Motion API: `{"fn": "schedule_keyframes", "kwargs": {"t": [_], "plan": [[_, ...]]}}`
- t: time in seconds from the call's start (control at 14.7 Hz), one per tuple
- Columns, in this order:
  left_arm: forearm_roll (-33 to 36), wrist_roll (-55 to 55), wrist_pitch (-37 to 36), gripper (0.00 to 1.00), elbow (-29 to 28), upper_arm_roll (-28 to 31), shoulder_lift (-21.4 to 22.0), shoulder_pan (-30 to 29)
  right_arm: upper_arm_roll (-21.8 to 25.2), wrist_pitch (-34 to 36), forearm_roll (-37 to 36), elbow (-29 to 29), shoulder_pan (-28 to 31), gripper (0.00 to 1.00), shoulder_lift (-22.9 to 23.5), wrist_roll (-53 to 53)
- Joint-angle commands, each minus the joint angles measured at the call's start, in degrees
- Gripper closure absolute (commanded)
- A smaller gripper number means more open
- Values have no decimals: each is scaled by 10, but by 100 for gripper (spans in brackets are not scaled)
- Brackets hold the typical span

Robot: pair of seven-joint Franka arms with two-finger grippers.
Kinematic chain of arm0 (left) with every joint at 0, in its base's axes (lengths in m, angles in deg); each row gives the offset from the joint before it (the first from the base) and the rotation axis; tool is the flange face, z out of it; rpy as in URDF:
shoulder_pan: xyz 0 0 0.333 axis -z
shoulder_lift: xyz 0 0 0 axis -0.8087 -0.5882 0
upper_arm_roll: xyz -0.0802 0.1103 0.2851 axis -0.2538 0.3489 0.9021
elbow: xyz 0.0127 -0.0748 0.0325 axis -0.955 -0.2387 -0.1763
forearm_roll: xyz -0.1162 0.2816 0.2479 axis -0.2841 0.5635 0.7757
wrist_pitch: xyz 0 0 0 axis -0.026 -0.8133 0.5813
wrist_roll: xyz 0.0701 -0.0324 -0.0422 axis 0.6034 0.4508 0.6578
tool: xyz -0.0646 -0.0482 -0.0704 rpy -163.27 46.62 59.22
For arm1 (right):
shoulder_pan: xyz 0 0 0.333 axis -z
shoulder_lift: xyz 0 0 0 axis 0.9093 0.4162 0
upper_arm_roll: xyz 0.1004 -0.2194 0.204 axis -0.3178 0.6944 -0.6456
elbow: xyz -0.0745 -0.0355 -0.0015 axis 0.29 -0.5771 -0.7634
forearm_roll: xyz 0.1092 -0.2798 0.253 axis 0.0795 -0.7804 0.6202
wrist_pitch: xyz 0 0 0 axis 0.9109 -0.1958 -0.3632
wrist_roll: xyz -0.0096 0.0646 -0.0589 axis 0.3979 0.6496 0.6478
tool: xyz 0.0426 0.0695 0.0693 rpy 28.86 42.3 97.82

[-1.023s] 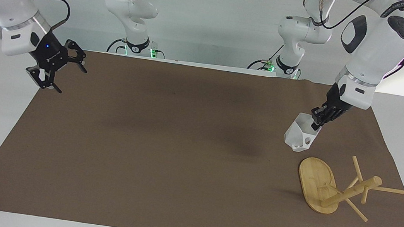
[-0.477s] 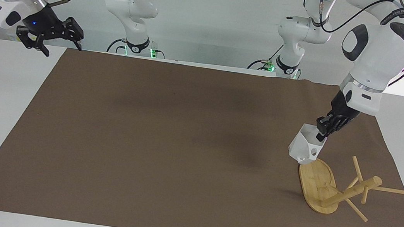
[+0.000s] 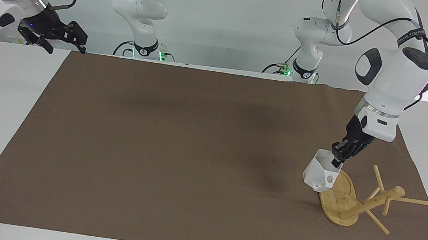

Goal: Hang cup on rack
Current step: 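Carry the mug with the left gripper to the wooden rack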

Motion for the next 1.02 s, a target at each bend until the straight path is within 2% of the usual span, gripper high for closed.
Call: {"fn": "schedule_keyframes", "kwargs": {"t": [0.0,0.14,0.27,0.41,0.48,0.61,0.75,0.82,0.89,0.95], "plan": [[-4,25,12,100,-6,-5,4,-8,-5,12,-25,14,3,0,-13,18],[-7,40,26,100,-25,-6,10,-10,0,10,-28,19,-10,0,-25,19],[-46,42,159,100,-109,-5,37,-15,0,-2,-30,51,-18,0,-55,30],[-57,44,326,100,-228,-6,71,-15,-3,-7,-29,55,-8,0,-53,41],[-64,45,375,100,-263,-7,80,-14,-4,-5,-29,54,-5,0,-50,41],[-88,44,424,100,-307,-7,95,-10,-3,-5,-28,50,-13,0,-39,39],[-112,45,538,100,-372,-11,108,-1,-3,-5,-27,52,-13,0,-41,36],[-113,46,571,100,-398,-11,114,9,-3,-5,-26,54,-13,0,-42,35],[-122,46,594,100,-406,-12,114,11,-3,-5,-26,56,-13,0,-42,35],[-155,48,649,100,-409,-12,108,31,-3,-5,-26,57,-13,0,-42,36]]}}
